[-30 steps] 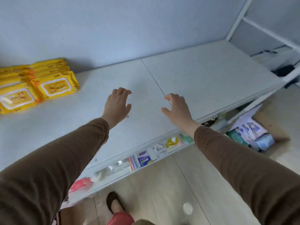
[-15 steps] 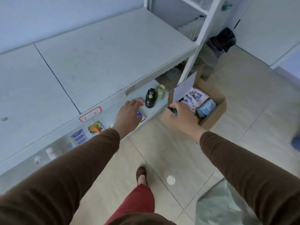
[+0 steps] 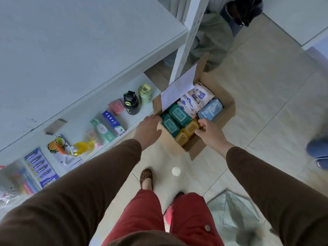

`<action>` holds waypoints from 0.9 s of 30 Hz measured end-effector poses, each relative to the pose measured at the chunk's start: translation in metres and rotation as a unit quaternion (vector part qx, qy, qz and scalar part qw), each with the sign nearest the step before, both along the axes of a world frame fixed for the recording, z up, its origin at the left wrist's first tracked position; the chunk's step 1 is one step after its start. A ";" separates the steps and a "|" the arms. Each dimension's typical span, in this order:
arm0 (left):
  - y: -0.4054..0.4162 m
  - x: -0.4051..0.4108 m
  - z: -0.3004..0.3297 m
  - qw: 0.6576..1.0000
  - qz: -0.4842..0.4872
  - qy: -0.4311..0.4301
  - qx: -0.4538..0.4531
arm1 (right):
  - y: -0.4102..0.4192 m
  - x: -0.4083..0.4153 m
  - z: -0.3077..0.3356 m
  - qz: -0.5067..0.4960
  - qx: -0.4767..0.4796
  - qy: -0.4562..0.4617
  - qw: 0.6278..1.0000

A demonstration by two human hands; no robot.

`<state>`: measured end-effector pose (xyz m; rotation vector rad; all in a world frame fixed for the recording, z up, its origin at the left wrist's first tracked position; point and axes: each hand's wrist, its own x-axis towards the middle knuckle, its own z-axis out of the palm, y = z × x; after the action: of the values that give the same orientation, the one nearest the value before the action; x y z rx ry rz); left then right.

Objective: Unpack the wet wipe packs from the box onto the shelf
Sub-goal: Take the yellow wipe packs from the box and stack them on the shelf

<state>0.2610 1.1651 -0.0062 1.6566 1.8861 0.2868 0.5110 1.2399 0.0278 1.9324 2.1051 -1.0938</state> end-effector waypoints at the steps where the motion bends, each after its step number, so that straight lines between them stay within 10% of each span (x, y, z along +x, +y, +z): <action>1: 0.011 0.009 -0.007 1.000 0.002 -0.003 -0.010 | 0.014 0.009 -0.006 -0.010 -0.014 0.000 1.000; 27: 0.113 0.215 -0.345 0.926 0.164 0.071 -0.332 | 0.217 0.088 -0.402 0.175 -0.251 -0.132 0.943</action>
<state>0.4757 1.2776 -0.3512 0.9271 2.0532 -0.3274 0.5994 1.4566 -0.3740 1.3243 1.7198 -1.0852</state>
